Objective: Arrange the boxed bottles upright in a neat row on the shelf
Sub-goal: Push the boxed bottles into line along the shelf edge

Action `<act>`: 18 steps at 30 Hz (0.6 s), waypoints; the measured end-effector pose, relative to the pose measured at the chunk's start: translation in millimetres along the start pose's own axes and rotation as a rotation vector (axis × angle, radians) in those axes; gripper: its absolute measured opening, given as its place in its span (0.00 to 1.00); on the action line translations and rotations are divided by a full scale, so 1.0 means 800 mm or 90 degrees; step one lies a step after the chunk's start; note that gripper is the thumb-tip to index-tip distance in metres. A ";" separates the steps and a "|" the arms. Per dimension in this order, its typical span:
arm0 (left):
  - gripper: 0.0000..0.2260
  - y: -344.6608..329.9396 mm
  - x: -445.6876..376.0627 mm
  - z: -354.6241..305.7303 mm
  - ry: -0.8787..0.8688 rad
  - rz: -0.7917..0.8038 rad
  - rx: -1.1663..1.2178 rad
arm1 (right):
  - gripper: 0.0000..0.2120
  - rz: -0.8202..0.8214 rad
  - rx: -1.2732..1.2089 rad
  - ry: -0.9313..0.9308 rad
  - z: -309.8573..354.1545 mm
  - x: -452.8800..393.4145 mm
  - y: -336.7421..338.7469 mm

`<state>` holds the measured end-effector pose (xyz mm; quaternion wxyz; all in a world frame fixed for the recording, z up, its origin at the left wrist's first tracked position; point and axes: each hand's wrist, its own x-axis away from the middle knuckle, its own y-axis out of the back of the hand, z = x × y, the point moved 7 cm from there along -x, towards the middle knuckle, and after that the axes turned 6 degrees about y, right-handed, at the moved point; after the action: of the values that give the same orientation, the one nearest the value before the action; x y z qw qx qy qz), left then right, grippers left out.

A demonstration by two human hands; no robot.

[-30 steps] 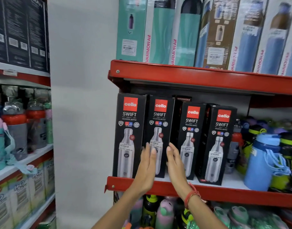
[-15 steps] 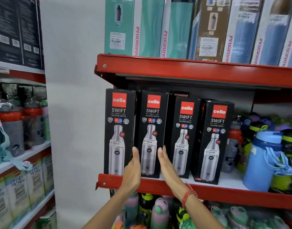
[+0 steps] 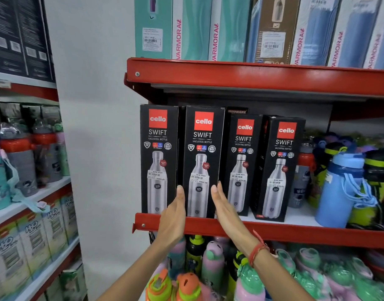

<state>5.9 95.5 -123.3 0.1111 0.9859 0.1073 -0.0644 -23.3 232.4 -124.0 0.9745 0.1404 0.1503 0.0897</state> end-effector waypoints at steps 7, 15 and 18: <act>0.19 -0.016 0.011 -0.040 -0.238 -0.172 -0.075 | 0.28 -0.184 -0.020 0.074 0.004 0.009 0.061; 0.41 -0.155 -0.018 -0.030 -0.048 0.155 -0.013 | 0.32 -0.153 -0.012 -0.037 -0.041 -0.005 0.104; 0.40 -0.166 -0.039 -0.024 0.016 0.131 -0.007 | 0.32 -0.105 -0.015 -0.049 -0.046 -0.014 0.102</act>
<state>-52.1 219.9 -127.3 0.1212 0.9918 0.0071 -0.0393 -56.0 316.3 -130.0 0.9852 0.1193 0.1230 0.0054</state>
